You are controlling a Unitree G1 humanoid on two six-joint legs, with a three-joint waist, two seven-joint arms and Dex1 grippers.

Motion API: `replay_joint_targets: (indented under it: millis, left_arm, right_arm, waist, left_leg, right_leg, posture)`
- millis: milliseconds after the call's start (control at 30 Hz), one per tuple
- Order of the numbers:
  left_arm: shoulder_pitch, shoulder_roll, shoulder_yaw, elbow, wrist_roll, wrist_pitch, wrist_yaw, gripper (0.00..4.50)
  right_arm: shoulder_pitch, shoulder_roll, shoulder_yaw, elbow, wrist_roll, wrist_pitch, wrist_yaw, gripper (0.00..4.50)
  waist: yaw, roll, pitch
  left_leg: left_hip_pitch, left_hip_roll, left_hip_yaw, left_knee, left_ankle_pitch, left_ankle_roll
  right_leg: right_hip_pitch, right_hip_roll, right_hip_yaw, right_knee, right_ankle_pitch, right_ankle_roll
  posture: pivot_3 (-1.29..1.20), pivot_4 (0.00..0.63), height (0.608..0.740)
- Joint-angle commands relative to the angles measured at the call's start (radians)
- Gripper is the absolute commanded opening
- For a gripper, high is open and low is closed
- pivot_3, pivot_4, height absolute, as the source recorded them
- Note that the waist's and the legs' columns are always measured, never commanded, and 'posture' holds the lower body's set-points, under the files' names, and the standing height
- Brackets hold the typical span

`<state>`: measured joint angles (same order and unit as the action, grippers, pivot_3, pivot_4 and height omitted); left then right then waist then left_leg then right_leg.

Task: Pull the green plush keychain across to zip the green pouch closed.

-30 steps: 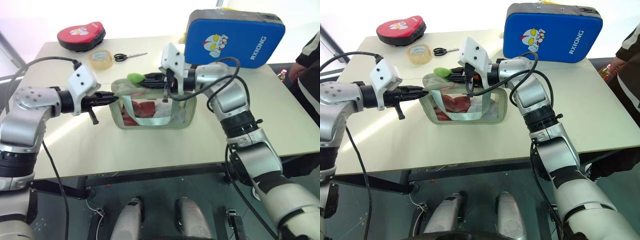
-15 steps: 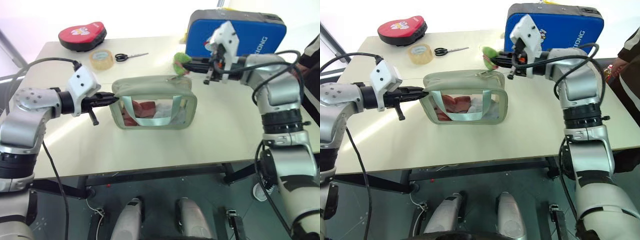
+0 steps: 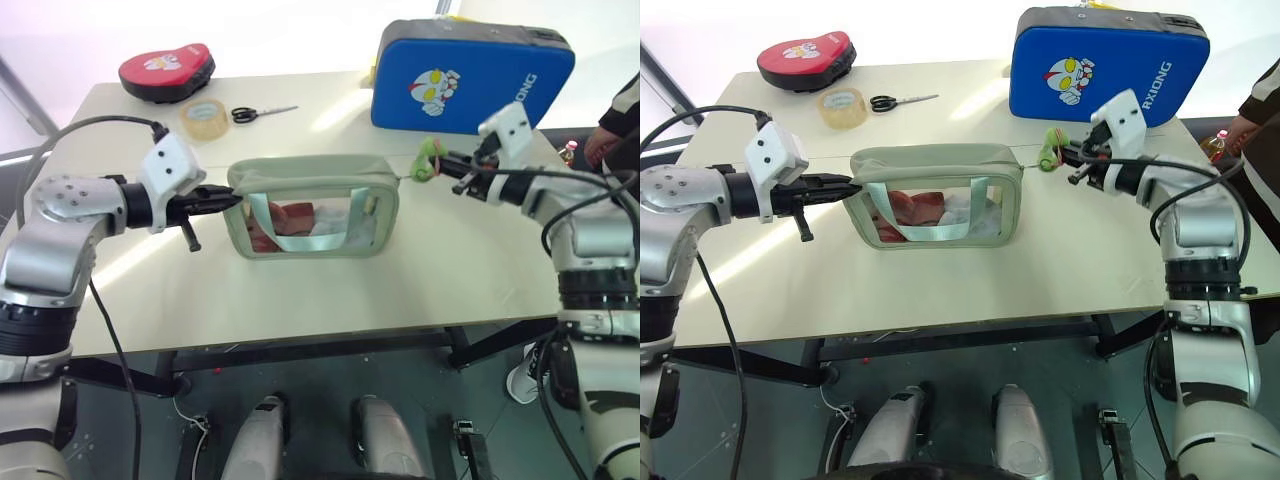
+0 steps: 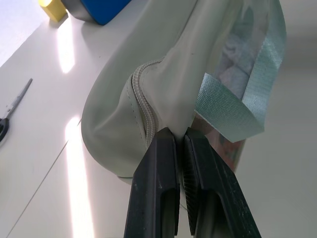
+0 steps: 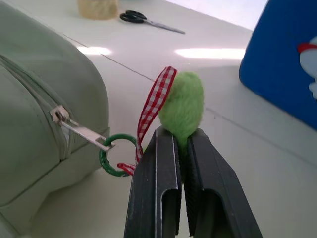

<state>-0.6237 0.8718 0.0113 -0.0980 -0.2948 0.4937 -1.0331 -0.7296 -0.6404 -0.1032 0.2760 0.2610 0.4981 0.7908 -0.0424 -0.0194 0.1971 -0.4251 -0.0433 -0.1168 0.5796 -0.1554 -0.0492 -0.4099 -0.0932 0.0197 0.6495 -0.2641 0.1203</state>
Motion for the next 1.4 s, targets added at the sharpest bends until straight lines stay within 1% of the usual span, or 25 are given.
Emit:
replay_joint_targets:
  millis: [33, 100, 233, 367, 467, 567, 600, 633, 700, 767, 800, 867, 1000, 1067, 1167, 1267, 1300, 1400]
  left_arm:
    - [-0.020, 0.009, 0.004, 0.008, 0.006, -0.006, -0.003, 0.00]
    - [-0.023, 0.004, -0.001, 0.010, 0.008, -0.008, -0.003, 0.00]
    - [-0.026, -0.002, -0.005, 0.014, 0.011, -0.012, -0.007, 0.00]
    - [-0.025, -0.003, -0.003, 0.012, 0.011, -0.012, -0.009, 0.00]
    - [-0.021, -0.002, -0.001, 0.014, 0.013, -0.016, -0.008, 0.00]
    - [-0.020, 0.001, 0.002, 0.016, 0.013, -0.018, -0.009, 0.00]
    - [-0.020, 0.001, 0.001, 0.017, 0.014, -0.019, -0.009, 0.00]
    - [-0.022, 0.001, 0.002, 0.020, 0.015, -0.021, -0.009, 0.00]
    - [-0.024, 0.001, 0.003, 0.025, 0.017, -0.024, -0.008, 0.00]
    - [-0.026, 0.001, 0.003, 0.029, 0.018, -0.027, -0.008, 0.00]
    - [-0.026, 0.002, 0.003, 0.031, 0.019, -0.029, -0.008, 0.00]
    - [-0.026, 0.002, 0.004, 0.035, 0.020, -0.034, -0.008, 0.00]
    - [-0.029, 0.006, 0.008, 0.043, 0.021, -0.043, -0.009, 0.00]
    - [-0.032, 0.008, 0.011, 0.048, 0.021, -0.045, -0.010, 0.00]
    - [-0.036, 0.007, 0.016, 0.049, 0.020, -0.052, -0.011, 0.00]
    - [-0.041, 0.007, 0.030, 0.036, -0.013, -0.026, -0.026, 1.12]
    - [-0.041, 0.009, 0.035, 0.029, -0.027, -0.012, -0.033, 1.58]
    - [-0.046, 0.024, 0.051, 0.021, -0.044, 0.009, -0.040, 3.16]
  right_arm:
    - [0.078, 0.069, -0.021, -0.075, 0.022, 0.035, -0.084, 0.06]
    - [0.112, 0.132, -0.015, -0.095, 0.029, 0.048, -0.129, 0.06]
    - [0.125, 0.233, -0.022, -0.113, 0.054, 0.076, -0.203, 0.06]
    - [0.127, 0.254, -0.016, -0.121, 0.052, 0.082, -0.226, 0.06]
    - [0.121, 0.233, -0.017, -0.128, 0.056, 0.090, -0.214, 0.06]
    - [0.091, 0.164, -0.029, -0.158, 0.099, 0.127, -0.136, 0.98]
    - [0.083, 0.143, -0.030, -0.166, 0.111, 0.137, -0.112, 1.39]
    - [0.067, 0.103, -0.024, -0.175, 0.117, 0.142, -0.073, 1.99]
    - [0.040, 0.037, -0.012, -0.180, 0.118, 0.141, -0.016, 2.98]
    - [-0.009, -0.040, -0.003, -0.164, 0.111, 0.127, 0.055, 4.08]
    - [-0.039, -0.079, 0.001, -0.158, 0.120, 0.129, 0.105, 4.43]
    - [-0.089, -0.158, 0.020, -0.164, 0.148, 0.140, 0.235, 4.43]
    - [-0.157, -0.265, 0.076, -0.209, 0.187, 0.158, 0.441, 4.43]
    - [-0.167, -0.279, 0.101, -0.240, 0.191, 0.158, 0.484, 4.43]
    - [-0.153, -0.262, 0.122, -0.271, 0.183, 0.140, 0.487, 4.43]
    - [-0.132, -0.233, 0.136, -0.263, 0.158, 0.095, 0.465, 4.50]
    - [-0.128, -0.228, 0.136, -0.254, 0.152, 0.084, 0.463, 4.50]
    - [-0.120, -0.224, 0.131, -0.224, 0.142, 0.050, 0.467, 4.50]
  waist:
    - [-0.001, 0.000, 0.000]
    - [-0.002, 0.000, 0.000]
    - [-0.002, 0.000, 0.000]
    - [0.001, 0.000, 0.000]
    - [0.000, 0.000, 0.000]
    - [0.000, 0.000, 0.000]
    - [0.000, 0.000, 0.000]
    - [0.000, 0.000, 0.000]
    - [-0.001, 0.001, 0.000]
    - [-0.001, 0.001, 0.000]
    - [-0.001, 0.001, 0.000]
    - [-0.001, 0.001, 0.000]
    - [-0.001, 0.001, 0.000]
    - [-0.002, 0.001, 0.000]
    - [-0.002, 0.001, 0.000]
    - [-0.001, 0.001, 0.000]
    - [-0.001, 0.001, 0.000]
    - [0.000, 0.001, 0.000]
  left_leg:
    - [0.000, 0.000, 0.000, 0.000, 0.000, 0.000]
    - [0.000, 0.000, 0.000, 0.000, 0.000, 0.000]
    - [0.000, 0.000, 0.000, 0.000, 0.000, 0.000]
    - [0.000, 0.000, 0.000, 0.000, 0.000, 0.000]
    - [0.000, 0.000, 0.000, 0.000, 0.000, 0.000]
    - [0.001, 0.000, 0.000, 0.000, 0.000, 0.000]
    - [0.001, 0.000, 0.000, 0.000, 0.000, 0.000]
    - [0.001, 0.000, 0.000, 0.000, 0.000, 0.000]
    - [0.001, 0.000, 0.000, 0.000, 0.000, 0.000]
    - [0.001, 0.000, 0.000, 0.000, 0.000, 0.000]
    - [0.001, 0.000, 0.000, 0.000, 0.000, 0.000]
    - [0.001, 0.000, 0.000, 0.000, 0.000, 0.000]
    - [0.001, 0.000, 0.000, 0.000, 0.000, 0.000]
    - [0.001, 0.000, 0.000, 0.000, 0.000, 0.000]
    - [0.001, 0.001, 0.000, 0.000, 0.000, 0.000]
    - [0.000, 0.001, 0.000, 0.000, 0.000, 0.000]
    - [0.000, 0.001, 0.000, 0.000, 0.000, 0.000]
    - [-0.001, 0.001, 0.000, 0.000, 0.000, 0.000]
  right_leg:
    - [0.000, 0.000, 0.000, 0.000, 0.000, 0.000]
    - [0.000, 0.000, 0.000, 0.000, 0.000, 0.000]
    - [0.000, 0.000, 0.000, 0.000, 0.000, 0.000]
    - [0.000, 0.000, 0.000, 0.000, 0.000, 0.000]
    - [0.000, 0.000, 0.000, 0.000, 0.000, 0.000]
    - [0.000, 0.000, 0.000, 0.000, 0.000, 0.000]
    - [0.000, 0.000, 0.000, 0.000, 0.000, 0.000]
    - [0.000, 0.000, 0.000, 0.000, 0.000, 0.000]
    - [0.000, 0.000, 0.000, 0.000, 0.000, 0.000]
    - [0.000, 0.000, 0.000, 0.000, 0.000, 0.000]
    - [0.000, 0.000, 0.000, 0.000, 0.000, 0.000]
    - [0.000, 0.000, 0.000, -0.001, 0.000, 0.000]
    - [0.000, 0.000, 0.000, -0.001, 0.000, 0.000]
    - [0.000, 0.000, 0.000, -0.001, 0.000, 0.000]
    - [0.000, 0.000, 0.000, -0.001, 0.000, 0.000]
    - [0.000, 0.000, 0.000, -0.001, 0.000, 0.000]
    - [0.000, 0.000, 0.000, -0.001, 0.000, 0.000]
    - [0.000, 0.000, 0.000, -0.001, 0.000, 0.000]
  posture:
    - [0.00, 0.150, 0.740]
    - [0.00, 0.150, 0.740]
    - [0.00, 0.150, 0.740]
    - [0.00, 0.150, 0.740]
    - [0.00, 0.150, 0.740]
    - [0.00, 0.150, 0.740]
    - [0.00, 0.150, 0.740]
    - [0.00, 0.150, 0.740]
    - [0.00, 0.150, 0.740]
    - [0.00, 0.150, 0.740]
    - [0.00, 0.150, 0.740]
    - [0.00, 0.150, 0.740]
    - [0.00, 0.150, 0.740]
    - [0.00, 0.150, 0.740]
    - [0.00, 0.150, 0.740]
    - [0.00, 0.150, 0.740]
    - [0.00, 0.150, 0.740]
    - [0.00, 0.150, 0.740]
